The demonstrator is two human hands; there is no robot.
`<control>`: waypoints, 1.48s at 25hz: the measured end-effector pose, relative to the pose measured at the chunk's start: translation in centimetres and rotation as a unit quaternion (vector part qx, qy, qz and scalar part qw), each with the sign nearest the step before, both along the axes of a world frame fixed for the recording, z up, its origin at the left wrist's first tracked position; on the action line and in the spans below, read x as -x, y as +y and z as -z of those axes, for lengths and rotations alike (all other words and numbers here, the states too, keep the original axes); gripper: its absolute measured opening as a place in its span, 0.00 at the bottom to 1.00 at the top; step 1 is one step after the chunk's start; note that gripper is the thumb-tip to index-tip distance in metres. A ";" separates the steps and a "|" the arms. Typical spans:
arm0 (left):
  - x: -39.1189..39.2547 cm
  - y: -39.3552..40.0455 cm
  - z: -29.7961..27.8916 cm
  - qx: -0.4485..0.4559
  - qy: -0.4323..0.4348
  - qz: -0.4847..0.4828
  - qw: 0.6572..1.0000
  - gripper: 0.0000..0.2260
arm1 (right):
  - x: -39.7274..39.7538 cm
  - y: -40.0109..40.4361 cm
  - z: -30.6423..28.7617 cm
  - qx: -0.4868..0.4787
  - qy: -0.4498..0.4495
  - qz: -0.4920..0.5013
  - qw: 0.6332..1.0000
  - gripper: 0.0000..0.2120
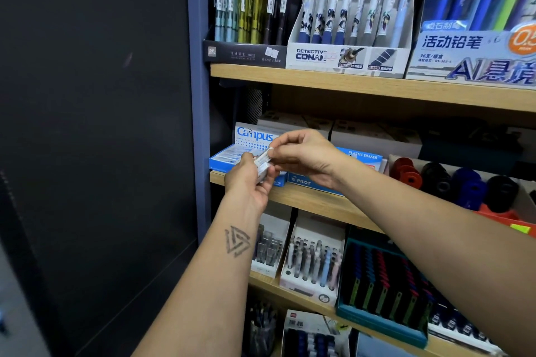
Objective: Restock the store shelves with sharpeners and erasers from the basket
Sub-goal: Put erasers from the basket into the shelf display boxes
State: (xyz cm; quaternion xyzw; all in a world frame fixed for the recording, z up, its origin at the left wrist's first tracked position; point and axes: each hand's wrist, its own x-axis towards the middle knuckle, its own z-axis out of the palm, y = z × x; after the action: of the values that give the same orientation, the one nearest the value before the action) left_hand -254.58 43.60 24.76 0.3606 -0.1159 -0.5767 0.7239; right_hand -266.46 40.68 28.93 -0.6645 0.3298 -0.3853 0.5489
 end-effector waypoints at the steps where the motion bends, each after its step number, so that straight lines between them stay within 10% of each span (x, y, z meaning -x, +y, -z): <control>1: -0.1 -0.1 0.1 0.000 0.009 0.002 1.000 0.15 | 0.2 -0.1 0.0 -0.020 -0.016 0.012 1.000 0.05; 8: -0.1 0.9 -0.4 0.028 -0.018 0.067 0.997 0.06 | 2.6 -1.2 0.3 -0.011 -0.035 0.029 0.999 0.11; 18: 1.4 1.5 -0.5 0.048 -0.048 0.042 0.997 0.07 | 4.7 -1.5 0.1 0.225 0.165 0.112 0.954 0.14; 37: 1.5 1.3 -0.1 0.018 -0.074 -0.001 0.997 0.09 | 4.4 -2.0 1.3 0.224 0.361 0.190 0.885 0.03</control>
State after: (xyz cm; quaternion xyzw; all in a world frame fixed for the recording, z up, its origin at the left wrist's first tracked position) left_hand -256.10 44.95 24.83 0.3890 -0.1792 -0.5455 0.7204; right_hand -270.89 38.63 27.62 -0.7873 0.5303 -0.2790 0.1449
